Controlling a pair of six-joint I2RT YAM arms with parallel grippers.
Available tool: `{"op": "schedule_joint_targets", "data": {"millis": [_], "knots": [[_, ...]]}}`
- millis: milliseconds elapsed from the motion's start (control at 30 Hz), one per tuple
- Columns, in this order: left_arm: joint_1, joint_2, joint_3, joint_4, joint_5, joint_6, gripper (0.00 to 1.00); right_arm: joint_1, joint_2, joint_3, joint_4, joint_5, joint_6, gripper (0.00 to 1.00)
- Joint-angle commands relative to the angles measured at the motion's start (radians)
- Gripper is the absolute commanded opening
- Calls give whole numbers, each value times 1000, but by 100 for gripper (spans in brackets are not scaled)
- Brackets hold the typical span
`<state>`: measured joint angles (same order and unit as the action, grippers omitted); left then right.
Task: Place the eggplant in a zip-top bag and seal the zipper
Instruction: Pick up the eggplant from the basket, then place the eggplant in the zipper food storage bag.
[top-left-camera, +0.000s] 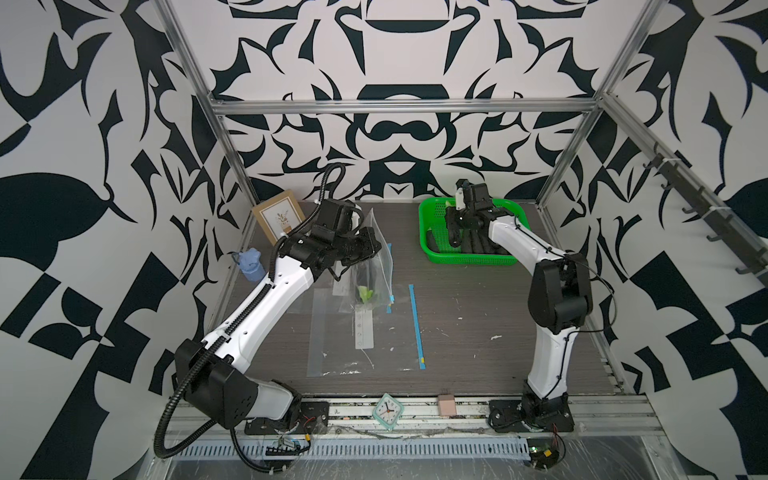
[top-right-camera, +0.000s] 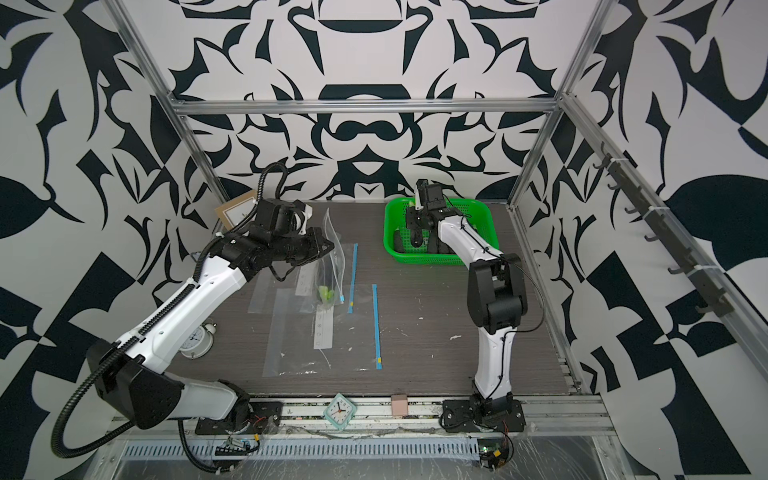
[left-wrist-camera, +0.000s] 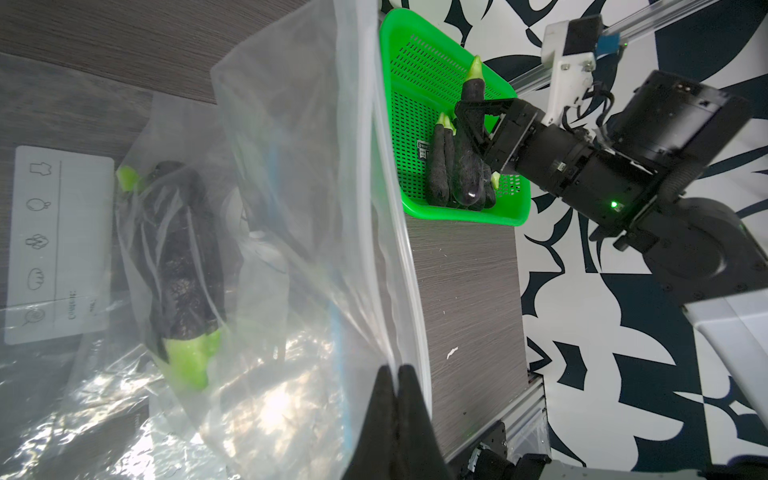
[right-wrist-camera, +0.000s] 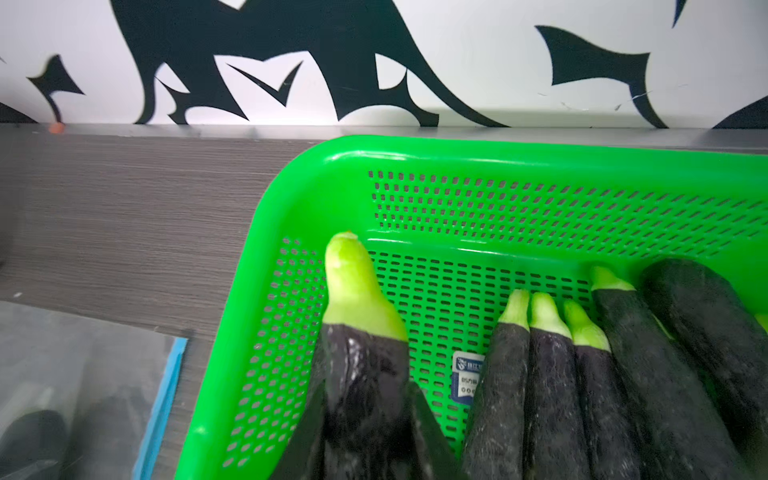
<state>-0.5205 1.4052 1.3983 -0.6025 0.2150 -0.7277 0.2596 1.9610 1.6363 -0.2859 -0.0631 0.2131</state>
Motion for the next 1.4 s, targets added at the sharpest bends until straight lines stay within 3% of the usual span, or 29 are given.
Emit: {"op": "schedule_joint_targets", "data": {"millis": [0,233,367,533,833,1367], "knots": [[-15,-9,12,28,-11,-26,0,2,-161,-94,122,-98,88,17],[-21,47,108,-22,-13,19,0,109,-451,-353,387,-135,270,16],[-24,66,146,-62,-13,40,0,211,-533,-400,481,-69,306,15],[-29,94,236,-186,-36,93,0,329,-531,-366,557,-16,310,15],[-32,112,298,-335,-87,126,0,434,-467,-355,687,28,346,15],[-32,123,253,-272,-68,81,0,521,-458,-396,807,110,364,15]]}}
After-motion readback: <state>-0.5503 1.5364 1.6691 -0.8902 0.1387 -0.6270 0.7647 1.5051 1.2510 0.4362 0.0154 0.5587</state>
